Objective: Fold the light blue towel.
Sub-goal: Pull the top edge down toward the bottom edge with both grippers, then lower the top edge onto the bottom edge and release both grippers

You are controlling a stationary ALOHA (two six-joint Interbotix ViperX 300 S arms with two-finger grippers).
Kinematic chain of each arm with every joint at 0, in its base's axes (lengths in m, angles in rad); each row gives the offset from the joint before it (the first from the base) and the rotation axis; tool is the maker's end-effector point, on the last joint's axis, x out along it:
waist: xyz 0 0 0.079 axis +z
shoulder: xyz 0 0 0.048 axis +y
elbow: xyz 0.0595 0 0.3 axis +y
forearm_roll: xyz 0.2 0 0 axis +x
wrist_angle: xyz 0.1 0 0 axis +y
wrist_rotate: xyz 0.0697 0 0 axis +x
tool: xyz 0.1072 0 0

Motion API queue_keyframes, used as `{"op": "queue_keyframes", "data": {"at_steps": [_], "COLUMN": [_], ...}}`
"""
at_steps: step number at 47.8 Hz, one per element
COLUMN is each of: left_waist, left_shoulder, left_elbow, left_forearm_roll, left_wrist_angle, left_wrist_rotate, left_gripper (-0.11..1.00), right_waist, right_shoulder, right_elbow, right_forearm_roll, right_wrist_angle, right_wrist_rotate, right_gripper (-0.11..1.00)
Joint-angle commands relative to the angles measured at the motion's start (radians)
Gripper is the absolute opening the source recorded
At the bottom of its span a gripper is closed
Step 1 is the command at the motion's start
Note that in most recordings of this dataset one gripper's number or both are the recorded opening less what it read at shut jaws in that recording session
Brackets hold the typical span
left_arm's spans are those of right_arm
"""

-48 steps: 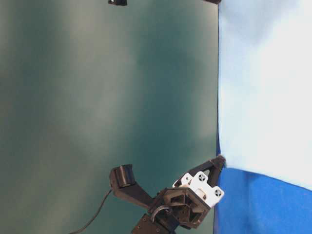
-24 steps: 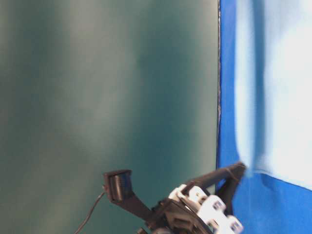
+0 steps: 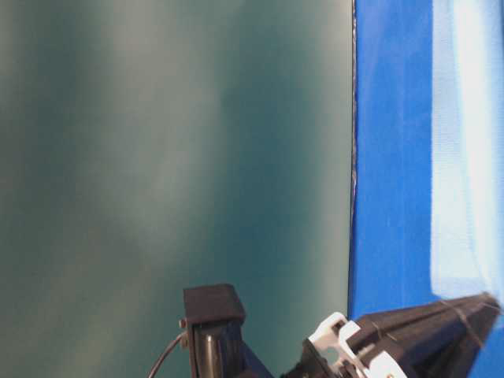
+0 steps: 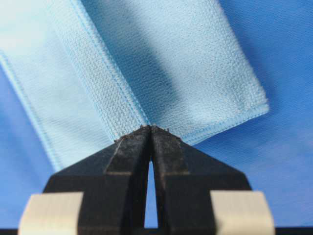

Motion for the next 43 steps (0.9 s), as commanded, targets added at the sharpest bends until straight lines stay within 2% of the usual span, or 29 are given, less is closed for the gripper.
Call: {"op": "queue_keyframes", "data": {"at_steps": [1, 15, 35, 38, 40, 43], "left_waist": [-0.034, -0.081, -0.078, -0.078, -0.078, -0.078], "left_shoulder": [-0.02, -0.009, -0.008, -0.008, -0.008, -0.011], "left_elbow": [-0.012, -0.025, -0.026, -0.028, -0.028, -0.026], "left_forearm_roll": [-0.003, -0.003, -0.003, -0.003, -0.003, -0.003], "left_wrist_angle": [-0.003, -0.003, -0.018, -0.018, -0.018, -0.018], "left_wrist_rotate": [-0.012, -0.049, -0.051, -0.051, -0.051, -0.049], "left_gripper": [0.02, 0.02, 0.03, 0.12, 0.22, 0.41], "right_waist": [0.037, 0.114, 0.118, 0.118, 0.12, 0.12], "right_shoulder": [-0.008, -0.003, 0.038, 0.051, 0.057, 0.06], "right_elbow": [-0.008, -0.006, -0.021, -0.026, -0.031, -0.035], "right_forearm_roll": [0.002, 0.003, 0.003, 0.003, 0.002, 0.0], "right_wrist_angle": [-0.003, -0.003, -0.034, -0.031, -0.029, -0.028], "right_wrist_rotate": [0.017, 0.087, 0.103, 0.103, 0.103, 0.103], "right_gripper": [0.01, 0.01, 0.02, 0.04, 0.12, 0.32]}}
